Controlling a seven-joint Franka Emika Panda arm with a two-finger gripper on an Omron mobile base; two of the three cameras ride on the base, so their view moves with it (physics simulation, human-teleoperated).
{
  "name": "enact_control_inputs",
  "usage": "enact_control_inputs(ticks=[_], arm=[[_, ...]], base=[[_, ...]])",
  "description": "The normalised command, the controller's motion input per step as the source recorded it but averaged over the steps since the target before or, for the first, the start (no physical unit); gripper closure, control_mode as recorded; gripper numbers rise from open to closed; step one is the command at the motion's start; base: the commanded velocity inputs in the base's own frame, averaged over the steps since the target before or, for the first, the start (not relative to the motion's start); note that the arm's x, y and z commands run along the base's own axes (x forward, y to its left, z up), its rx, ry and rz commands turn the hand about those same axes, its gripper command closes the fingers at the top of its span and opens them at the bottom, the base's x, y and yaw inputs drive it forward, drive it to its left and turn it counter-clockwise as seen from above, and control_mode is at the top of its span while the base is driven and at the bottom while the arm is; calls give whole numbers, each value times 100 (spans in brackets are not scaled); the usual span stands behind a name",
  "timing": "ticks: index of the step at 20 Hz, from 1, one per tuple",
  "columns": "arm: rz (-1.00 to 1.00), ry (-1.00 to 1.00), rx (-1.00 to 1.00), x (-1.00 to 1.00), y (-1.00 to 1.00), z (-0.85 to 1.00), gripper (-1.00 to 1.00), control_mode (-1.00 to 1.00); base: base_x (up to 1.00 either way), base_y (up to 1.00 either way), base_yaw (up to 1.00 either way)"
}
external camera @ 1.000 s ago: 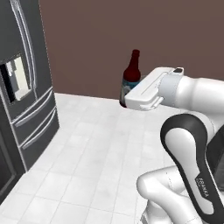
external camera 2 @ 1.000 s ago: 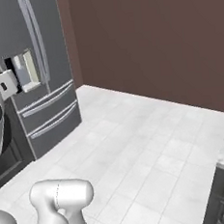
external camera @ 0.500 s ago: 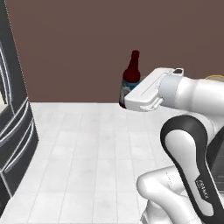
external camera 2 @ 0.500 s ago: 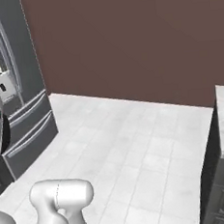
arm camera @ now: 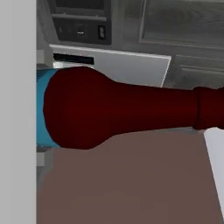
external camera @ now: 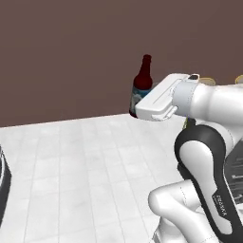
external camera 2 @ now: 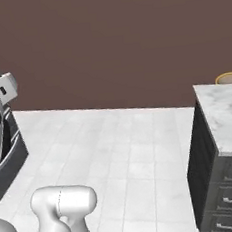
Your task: Get the candle and the beer from the cabinet and move them to the dining counter.
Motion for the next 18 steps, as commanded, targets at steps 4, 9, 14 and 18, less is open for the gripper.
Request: enact_control_inputs(ticks=[4,9,14,18], arm=[[0,0,0,0,0,0,100,100],[0,0,0,0,0,0,100,100],[0,0,0,0,0,0,100,100],[0,0,0,0,0,0,100,100]], base=[[49,50,-40],[56,44,-38],[66,42,-37],[68,50,-37]])
